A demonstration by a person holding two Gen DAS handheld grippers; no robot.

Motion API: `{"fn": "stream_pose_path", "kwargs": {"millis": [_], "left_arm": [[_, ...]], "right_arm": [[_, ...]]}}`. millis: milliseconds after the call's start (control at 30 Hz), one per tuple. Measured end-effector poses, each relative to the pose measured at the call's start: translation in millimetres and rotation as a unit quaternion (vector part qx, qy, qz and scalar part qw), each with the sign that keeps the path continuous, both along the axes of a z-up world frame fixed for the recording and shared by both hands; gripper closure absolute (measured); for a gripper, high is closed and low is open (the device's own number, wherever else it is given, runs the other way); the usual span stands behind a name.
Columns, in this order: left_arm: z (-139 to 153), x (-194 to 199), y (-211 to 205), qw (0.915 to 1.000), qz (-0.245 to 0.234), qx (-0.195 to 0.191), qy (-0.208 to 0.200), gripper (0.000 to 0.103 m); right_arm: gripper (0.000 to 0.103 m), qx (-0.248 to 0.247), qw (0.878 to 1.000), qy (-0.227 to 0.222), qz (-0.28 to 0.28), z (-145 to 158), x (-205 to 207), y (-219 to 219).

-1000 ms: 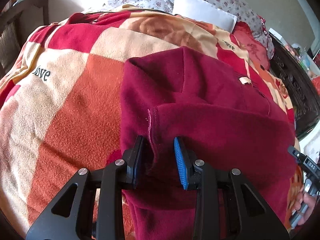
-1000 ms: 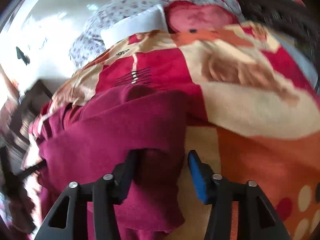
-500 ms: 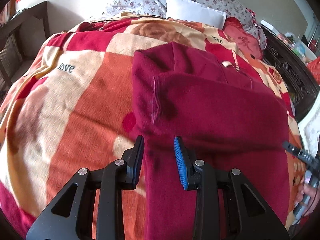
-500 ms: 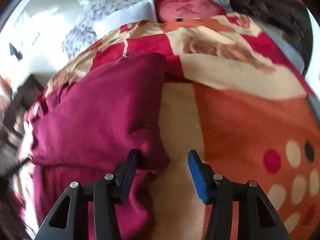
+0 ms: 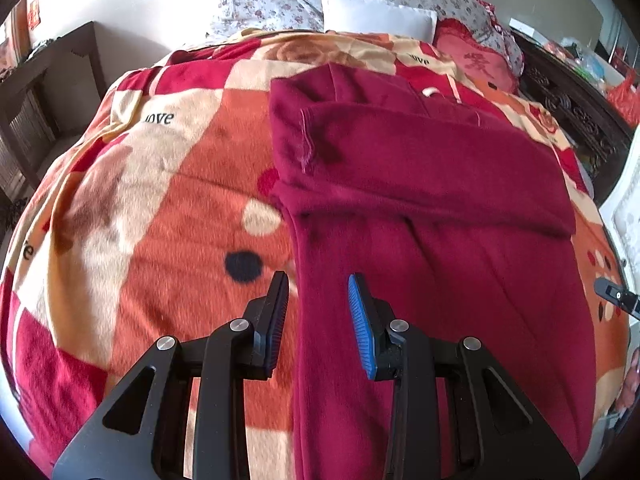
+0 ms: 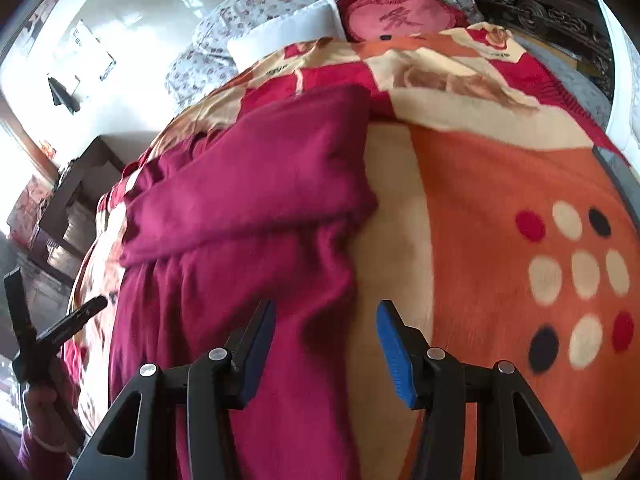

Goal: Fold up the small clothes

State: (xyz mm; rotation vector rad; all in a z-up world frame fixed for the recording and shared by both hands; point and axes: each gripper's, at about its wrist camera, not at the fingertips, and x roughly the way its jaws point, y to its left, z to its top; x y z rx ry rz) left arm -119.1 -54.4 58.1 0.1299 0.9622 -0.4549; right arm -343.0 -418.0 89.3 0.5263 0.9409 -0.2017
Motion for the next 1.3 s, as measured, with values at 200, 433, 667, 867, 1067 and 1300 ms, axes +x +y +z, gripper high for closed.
{"fn": "stream_pose_path", "kwargs": {"millis": [200,433,667,867,1067,1300], "left_arm": [[2,-14,13,0.9998,0.009,-0.019,0.005,0.044],[6,-31,32,0.9987,0.003,-0.039,0.034,0.039],[-3,-68,60,0.9942,-0.02,-0.048,0.094,0.039],[-18,-107,68,0.9897,-0.048,-0.038,0.129,0.039],[-30,-127,67,0.9804,-0.058,-0.051,0.181,0.039],[-33,-127,70,0.9776,-0.05,-0.06,0.196,0.038]], "right_arm": [[0.053,0.015,1.0,0.016,0.005,-11,-18,11],[0.052,0.019,0.999,0.032,0.007,-16,-46,19],[0.052,0.024,0.999,0.041,0.011,-15,-86,23],[0.052,0.039,0.997,0.056,0.028,-21,-117,30],[0.051,0.076,0.996,0.047,0.026,-25,-146,34],[0.051,0.132,0.99,0.011,0.051,-29,-154,47]]}}
